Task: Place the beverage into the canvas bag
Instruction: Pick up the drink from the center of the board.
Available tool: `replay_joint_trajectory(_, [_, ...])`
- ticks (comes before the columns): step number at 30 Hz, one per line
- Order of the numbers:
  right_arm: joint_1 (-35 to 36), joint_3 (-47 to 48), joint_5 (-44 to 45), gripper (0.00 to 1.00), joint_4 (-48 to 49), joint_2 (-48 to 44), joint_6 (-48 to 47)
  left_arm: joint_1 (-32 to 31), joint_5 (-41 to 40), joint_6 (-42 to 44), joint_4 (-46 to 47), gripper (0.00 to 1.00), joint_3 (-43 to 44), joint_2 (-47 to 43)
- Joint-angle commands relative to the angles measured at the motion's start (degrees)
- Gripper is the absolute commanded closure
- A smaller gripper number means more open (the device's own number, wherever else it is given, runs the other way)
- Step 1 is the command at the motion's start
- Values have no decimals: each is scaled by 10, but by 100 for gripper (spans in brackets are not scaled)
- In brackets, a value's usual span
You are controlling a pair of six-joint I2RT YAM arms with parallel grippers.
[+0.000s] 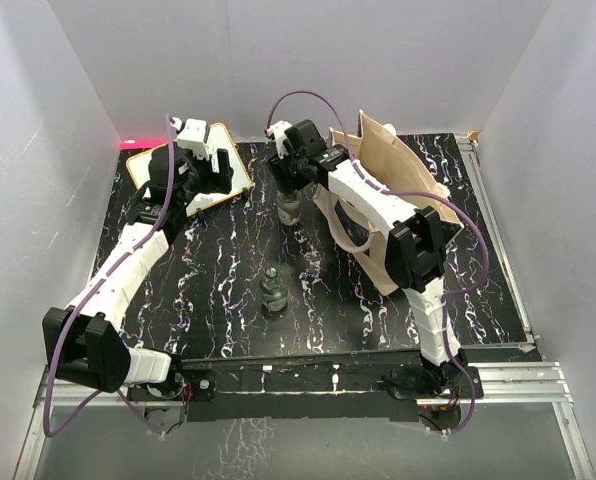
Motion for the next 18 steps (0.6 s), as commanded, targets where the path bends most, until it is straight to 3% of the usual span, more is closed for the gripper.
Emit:
replay_joint_trajectory(1, [-6, 3, -13, 47, 10, 4, 9, 3, 7, 1, 12, 23, 16, -1])
replay_joint_trajectory(11, [-14, 10, -16, 50, 11, 4, 12, 3, 17, 0, 14, 23, 22, 9])
replay_joint_trajectory(18, [-18, 11, -13, 69, 12, -6, 11, 3, 26, 0, 20, 23, 25, 18])
